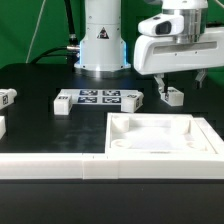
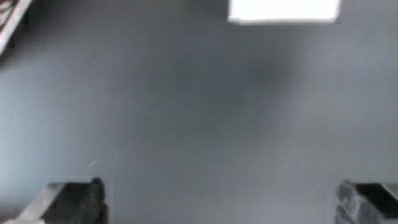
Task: Assemble one leg
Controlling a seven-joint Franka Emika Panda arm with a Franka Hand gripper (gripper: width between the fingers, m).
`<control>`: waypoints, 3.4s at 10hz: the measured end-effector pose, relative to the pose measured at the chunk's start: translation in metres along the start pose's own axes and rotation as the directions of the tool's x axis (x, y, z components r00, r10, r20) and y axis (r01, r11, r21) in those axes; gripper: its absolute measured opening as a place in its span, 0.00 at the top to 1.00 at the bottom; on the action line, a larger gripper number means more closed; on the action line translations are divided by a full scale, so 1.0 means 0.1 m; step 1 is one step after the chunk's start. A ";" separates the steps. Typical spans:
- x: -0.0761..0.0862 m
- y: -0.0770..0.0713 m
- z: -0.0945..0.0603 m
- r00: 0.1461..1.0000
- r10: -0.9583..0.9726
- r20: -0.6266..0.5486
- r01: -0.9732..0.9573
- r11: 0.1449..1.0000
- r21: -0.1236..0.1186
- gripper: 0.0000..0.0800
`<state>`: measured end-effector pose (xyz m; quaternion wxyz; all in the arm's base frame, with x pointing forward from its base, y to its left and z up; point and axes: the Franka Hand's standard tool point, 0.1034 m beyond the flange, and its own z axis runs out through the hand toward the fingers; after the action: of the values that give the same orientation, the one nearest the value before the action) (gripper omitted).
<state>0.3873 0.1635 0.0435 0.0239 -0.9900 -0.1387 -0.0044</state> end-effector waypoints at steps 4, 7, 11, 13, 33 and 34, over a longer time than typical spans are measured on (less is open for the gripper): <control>-0.23 -0.06 0.07 0.995 -0.019 0.096 0.020 1.000 -0.006 0.19; -0.25 -0.07 0.04 0.937 -0.013 0.350 0.020 1.000 -0.017 0.19; -0.38 -0.07 0.13 0.762 0.002 0.648 0.016 1.000 -0.022 0.19; -0.47 -0.05 0.21 0.628 0.008 0.778 0.016 1.000 -0.022 0.19; -0.35 0.04 -0.08 0.523 -0.010 0.852 -0.024 0.999 0.026 0.64; -0.28 0.09 -0.18 0.542 0.001 0.841 -0.050 0.998 0.031 0.64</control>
Offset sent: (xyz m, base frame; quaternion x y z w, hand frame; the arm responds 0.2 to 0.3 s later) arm 0.0000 0.0000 0.0000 0.0000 -0.1593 0.0000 0.9872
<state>0.3626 0.1467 0.0610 -0.0201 -0.8724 -0.1186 0.4738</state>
